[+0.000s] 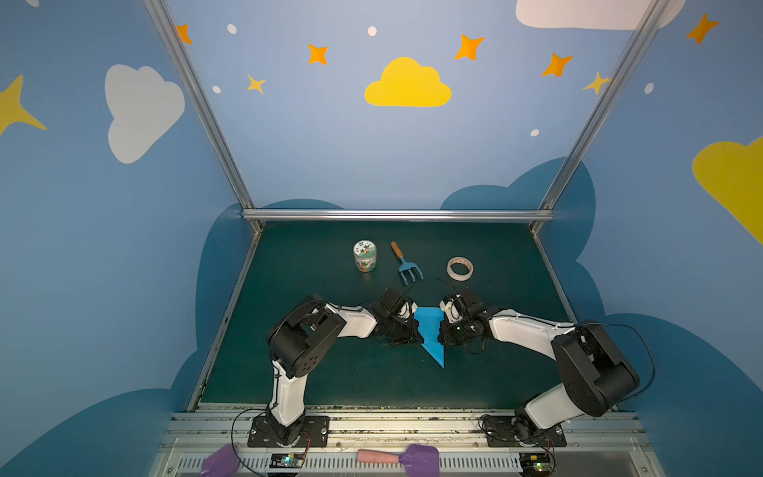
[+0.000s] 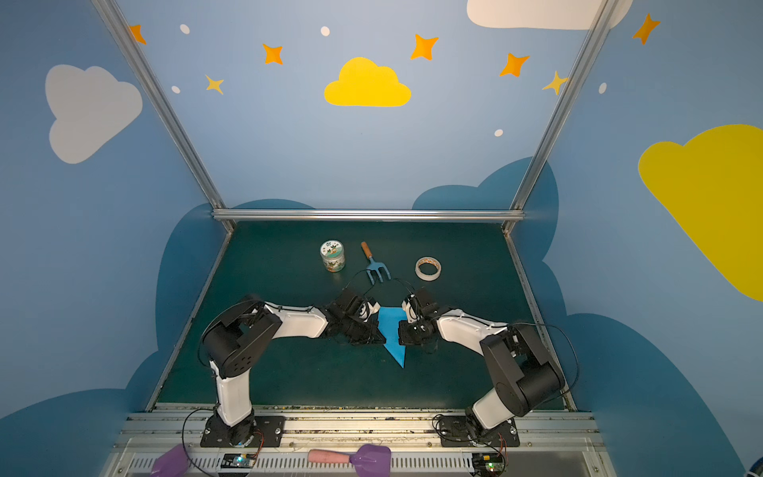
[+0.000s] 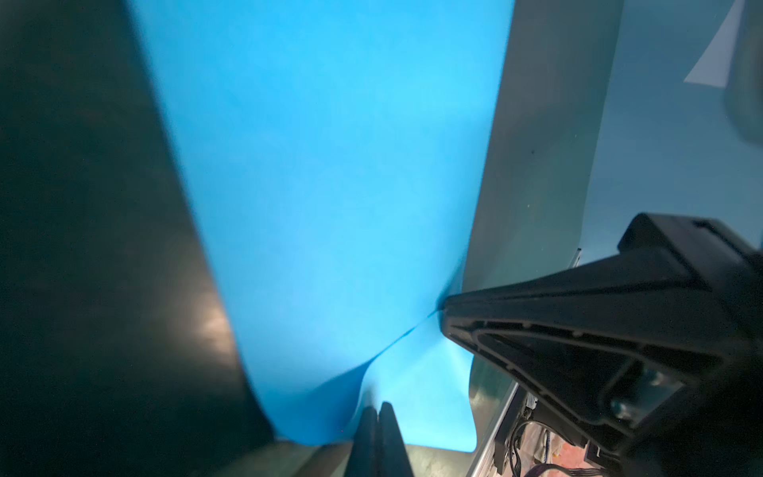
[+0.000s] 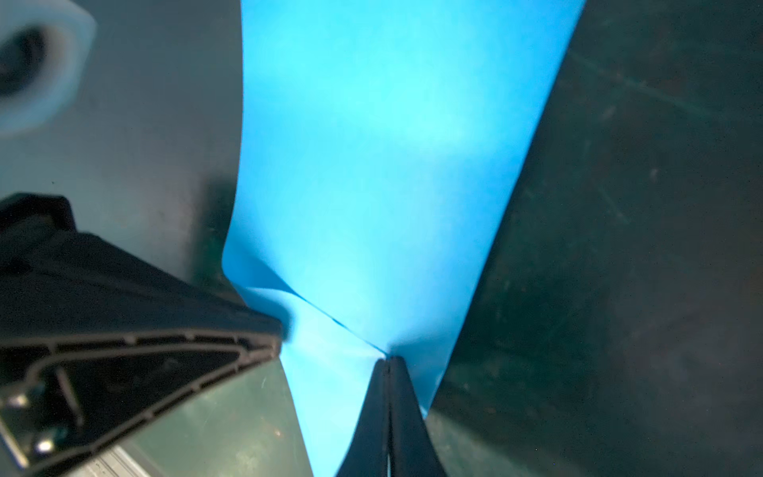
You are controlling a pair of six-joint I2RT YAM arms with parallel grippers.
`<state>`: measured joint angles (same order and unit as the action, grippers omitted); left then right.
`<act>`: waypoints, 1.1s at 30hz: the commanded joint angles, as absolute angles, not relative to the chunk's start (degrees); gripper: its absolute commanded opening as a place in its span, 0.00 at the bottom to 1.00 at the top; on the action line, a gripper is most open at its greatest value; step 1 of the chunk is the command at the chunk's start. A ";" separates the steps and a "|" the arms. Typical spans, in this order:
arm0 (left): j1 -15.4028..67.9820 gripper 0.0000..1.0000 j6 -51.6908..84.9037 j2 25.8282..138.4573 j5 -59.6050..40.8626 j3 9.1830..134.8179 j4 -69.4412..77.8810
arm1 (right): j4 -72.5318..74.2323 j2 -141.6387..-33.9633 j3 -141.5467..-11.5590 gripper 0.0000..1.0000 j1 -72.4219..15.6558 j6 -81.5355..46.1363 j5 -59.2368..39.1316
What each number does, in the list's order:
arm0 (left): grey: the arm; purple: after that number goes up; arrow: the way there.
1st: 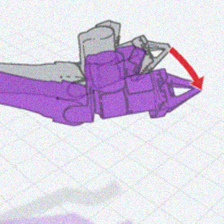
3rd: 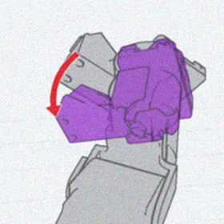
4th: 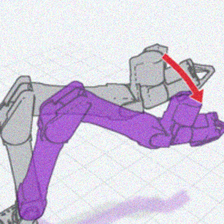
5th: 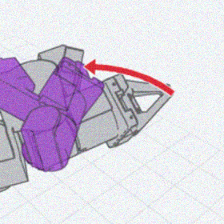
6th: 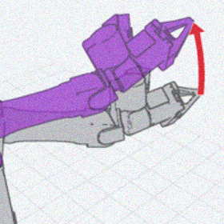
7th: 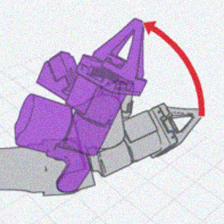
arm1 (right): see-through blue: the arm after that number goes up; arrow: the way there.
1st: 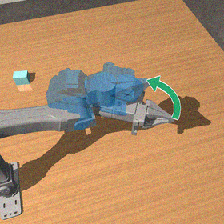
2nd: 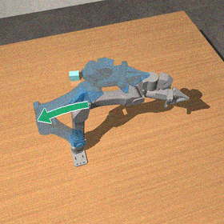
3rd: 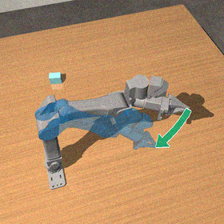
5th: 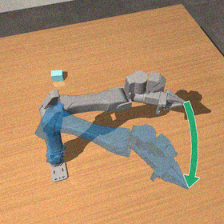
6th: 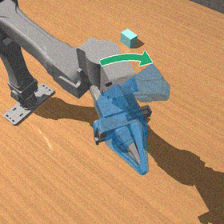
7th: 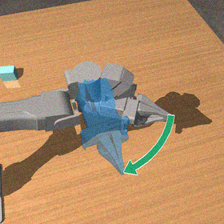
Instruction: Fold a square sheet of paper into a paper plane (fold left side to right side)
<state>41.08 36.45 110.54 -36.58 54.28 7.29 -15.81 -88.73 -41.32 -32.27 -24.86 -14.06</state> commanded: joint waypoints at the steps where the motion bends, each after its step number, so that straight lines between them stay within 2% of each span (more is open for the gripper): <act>1: 38.01 0.04 34.04 111.57 -30.50 51.80 1.63 | -17.21 -92.24 -40.17 0.00 -32.26 -24.83 -11.07; 10: 32.69 0.04 32.11 107.94 -30.57 49.70 -0.06 | -17.22 -92.11 -40.08 0.00 -32.30 -24.92 -10.99; 17: 36.80 0.04 32.52 100.79 -31.33 54.10 -3.46 | -17.16 -92.02 -40.08 0.00 -32.26 -24.93 -11.03; 24: 43.16 0.04 33.77 105.15 -31.90 60.10 -3.25 | -17.18 -92.02 -39.99 0.00 -32.32 -25.05 -10.82; 33: 44.12 0.04 33.37 110.00 -31.51 59.90 -2.00 | -17.16 -91.96 -39.99 0.00 -32.26 -25.05 -10.90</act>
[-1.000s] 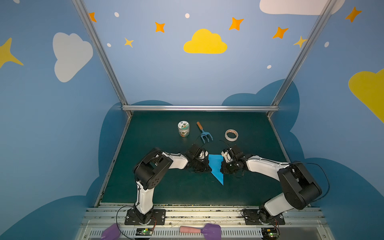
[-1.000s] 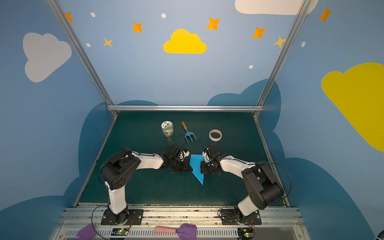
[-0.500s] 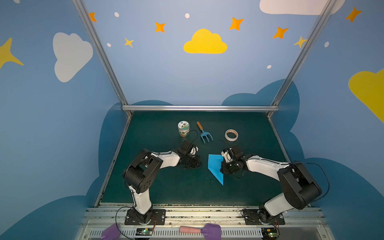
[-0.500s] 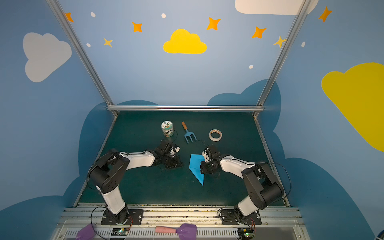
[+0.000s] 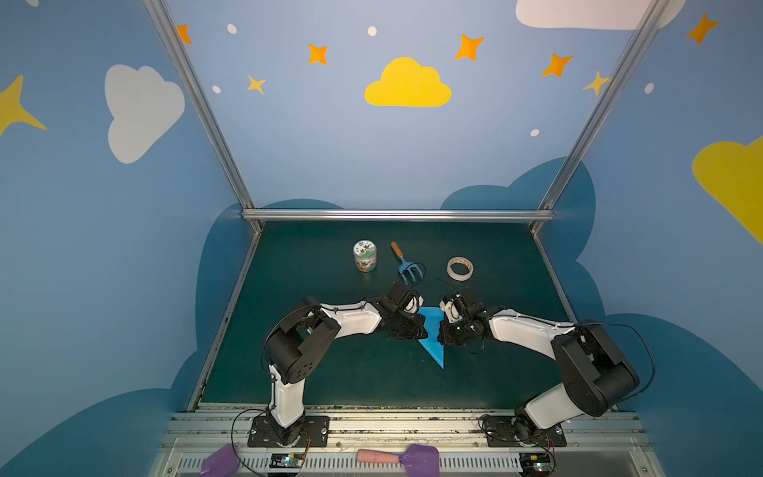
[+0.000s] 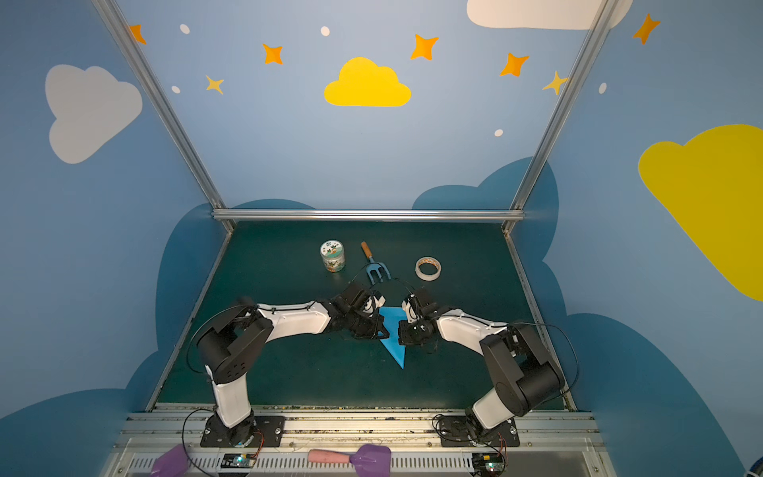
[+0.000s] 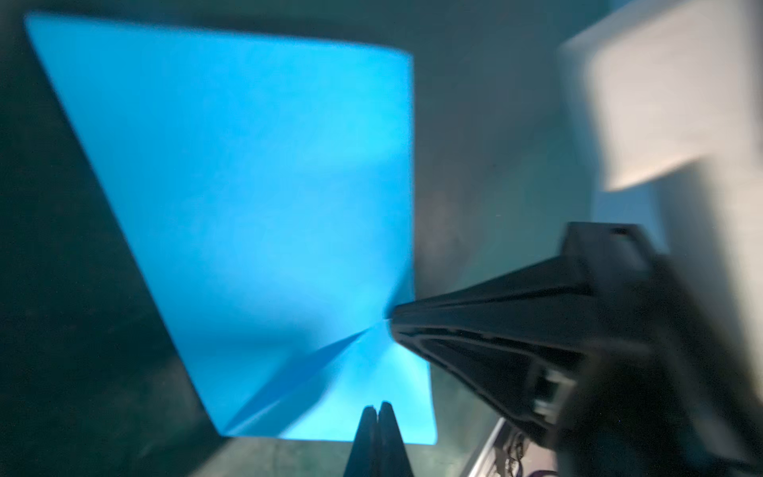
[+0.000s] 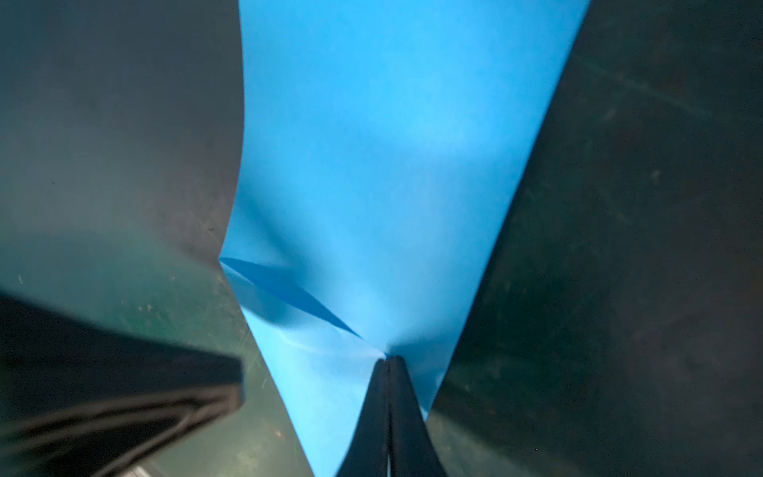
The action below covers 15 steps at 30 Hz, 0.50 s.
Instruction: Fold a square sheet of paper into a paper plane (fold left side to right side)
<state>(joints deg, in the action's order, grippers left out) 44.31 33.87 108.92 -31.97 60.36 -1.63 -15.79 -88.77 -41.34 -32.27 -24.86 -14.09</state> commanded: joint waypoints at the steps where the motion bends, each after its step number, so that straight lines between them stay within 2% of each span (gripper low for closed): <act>1: 44.12 0.04 33.01 110.57 -31.08 59.97 -2.45 | -17.12 -91.96 -39.99 0.00 -32.27 -25.05 -10.90; 11: 44.17 0.04 33.38 111.93 -26.82 56.65 -1.50 | -18.28 -90.97 -41.00 0.01 -32.15 -24.35 -11.55; 15: 44.54 0.04 33.84 111.86 -26.20 56.07 -1.75 | -21.98 -86.25 -43.76 0.35 -32.21 -23.90 -11.86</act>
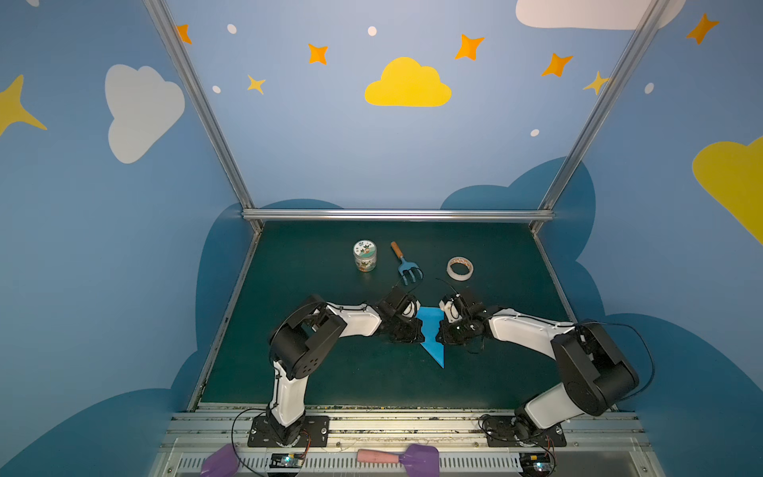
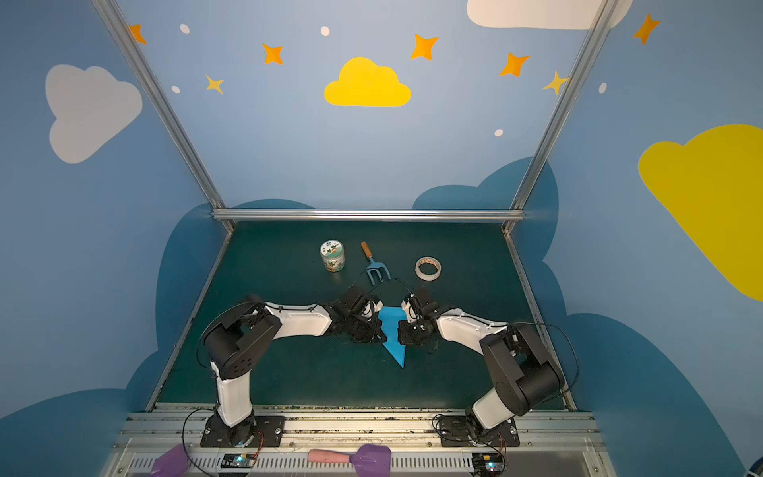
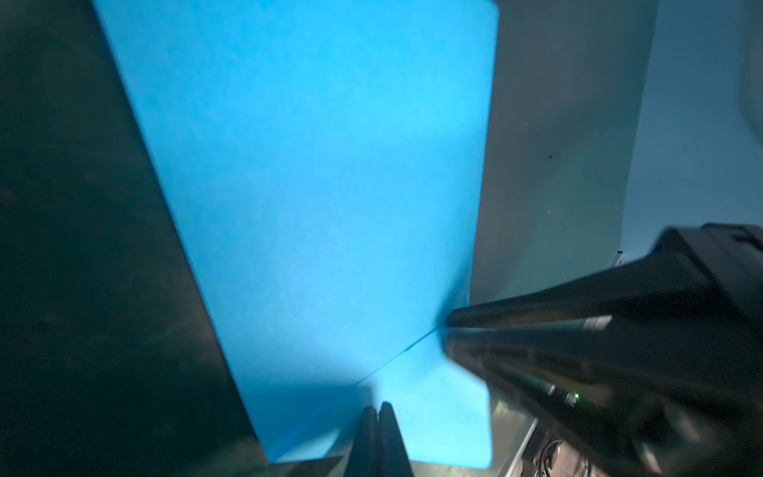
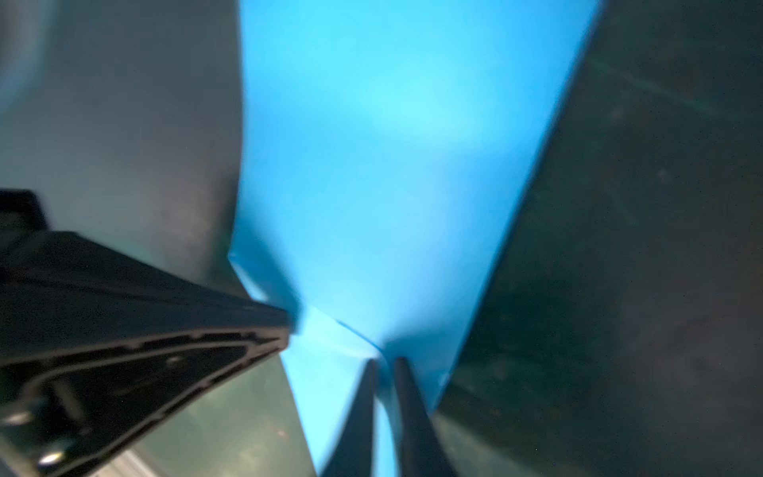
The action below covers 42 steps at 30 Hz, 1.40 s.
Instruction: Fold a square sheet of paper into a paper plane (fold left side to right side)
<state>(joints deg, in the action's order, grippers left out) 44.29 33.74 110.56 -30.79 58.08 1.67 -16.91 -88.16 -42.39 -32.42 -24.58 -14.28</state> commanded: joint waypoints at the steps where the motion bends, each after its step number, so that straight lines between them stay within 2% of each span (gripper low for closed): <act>1: 44.59 0.04 34.00 111.88 -26.04 55.99 -1.82 | -23.19 -84.61 -44.52 0.40 -32.23 -24.01 -11.93; 4: 44.85 0.04 34.10 112.06 -25.84 55.90 -1.94 | -25.52 -80.50 -46.03 0.43 -32.35 -24.57 -13.60; 7: 44.82 0.04 34.21 112.12 -25.70 55.85 -1.85 | -25.84 -78.98 -45.97 0.40 -33.56 -25.79 -15.76; 12: 44.91 0.04 34.19 112.01 -25.62 56.06 -2.11 | -24.00 -80.87 -45.38 0.03 -37.04 -27.48 -16.35; 13: 44.91 0.04 34.10 112.04 -25.52 56.07 -2.28 | -23.31 -81.78 -45.36 0.00 -37.62 -27.84 -16.44; 28: 44.97 0.04 33.71 112.07 -25.56 56.25 -2.73 | -17.17 -89.62 -45.67 0.00 -40.32 -30.76 -16.35; 42: 45.00 0.04 33.48 112.32 -25.92 56.07 -2.50 | -15.60 -89.12 -38.90 0.00 -40.25 -32.40 -15.25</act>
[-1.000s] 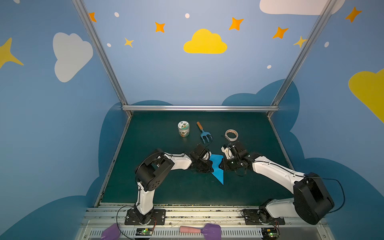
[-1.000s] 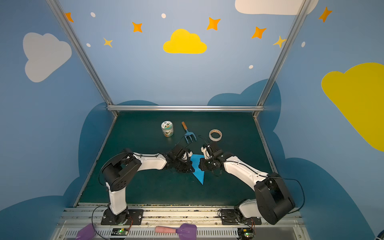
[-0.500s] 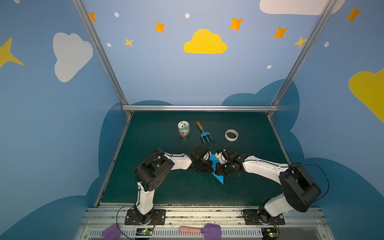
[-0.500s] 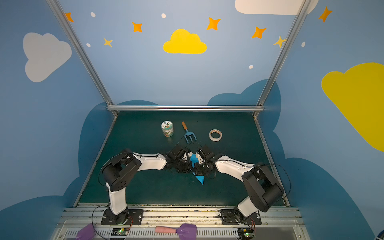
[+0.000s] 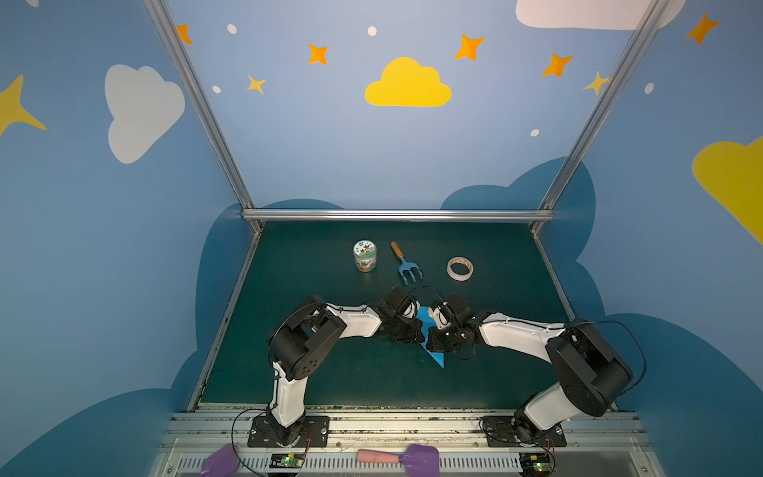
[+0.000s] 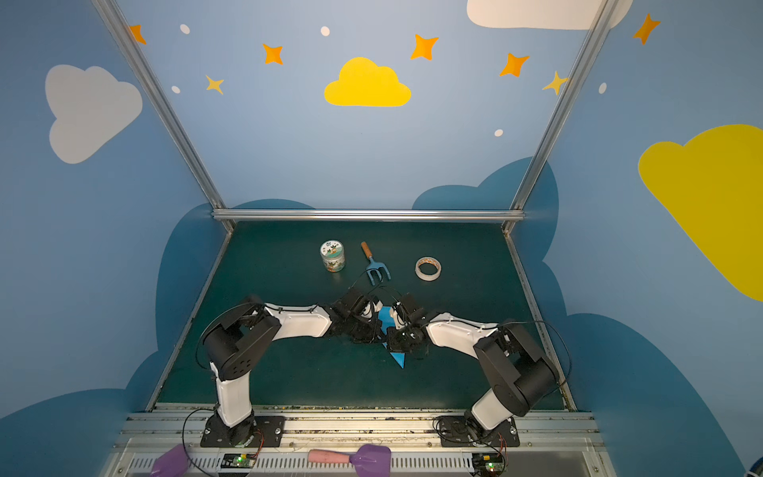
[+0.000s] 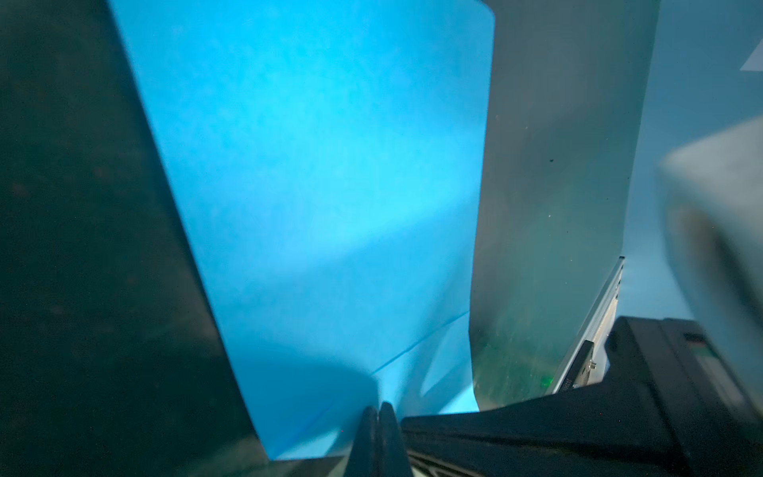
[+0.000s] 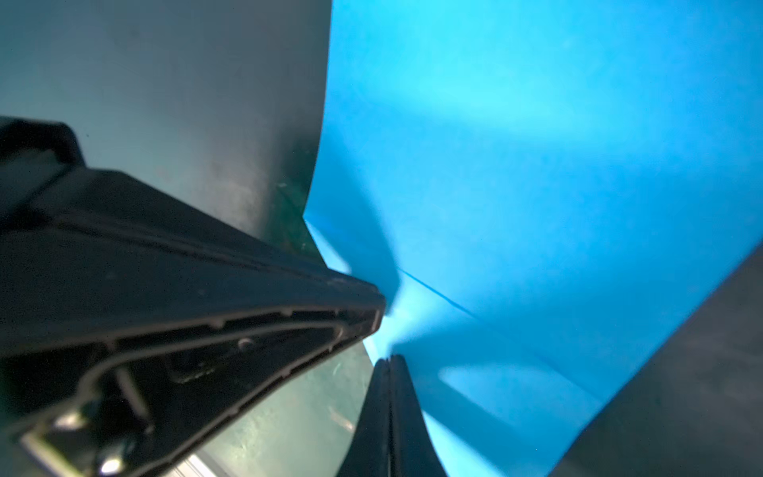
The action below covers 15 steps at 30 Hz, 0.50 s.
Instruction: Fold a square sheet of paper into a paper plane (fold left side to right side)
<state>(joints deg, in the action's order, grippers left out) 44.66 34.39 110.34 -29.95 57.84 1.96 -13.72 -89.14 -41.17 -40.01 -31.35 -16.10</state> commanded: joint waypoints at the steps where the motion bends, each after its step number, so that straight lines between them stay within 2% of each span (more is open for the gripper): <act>1: 44.97 0.04 33.57 112.32 -26.01 55.99 -2.46 | -15.56 -88.59 -37.43 0.00 -40.34 -32.66 -15.29; 15: 44.99 0.04 33.97 111.97 -26.13 55.63 -1.61 | -18.85 -77.68 -26.48 0.00 -40.72 -38.58 -13.40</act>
<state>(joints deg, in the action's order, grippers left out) 44.66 34.46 110.34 -29.98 57.82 2.00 -10.76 -78.13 -29.85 -40.21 -36.10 -15.53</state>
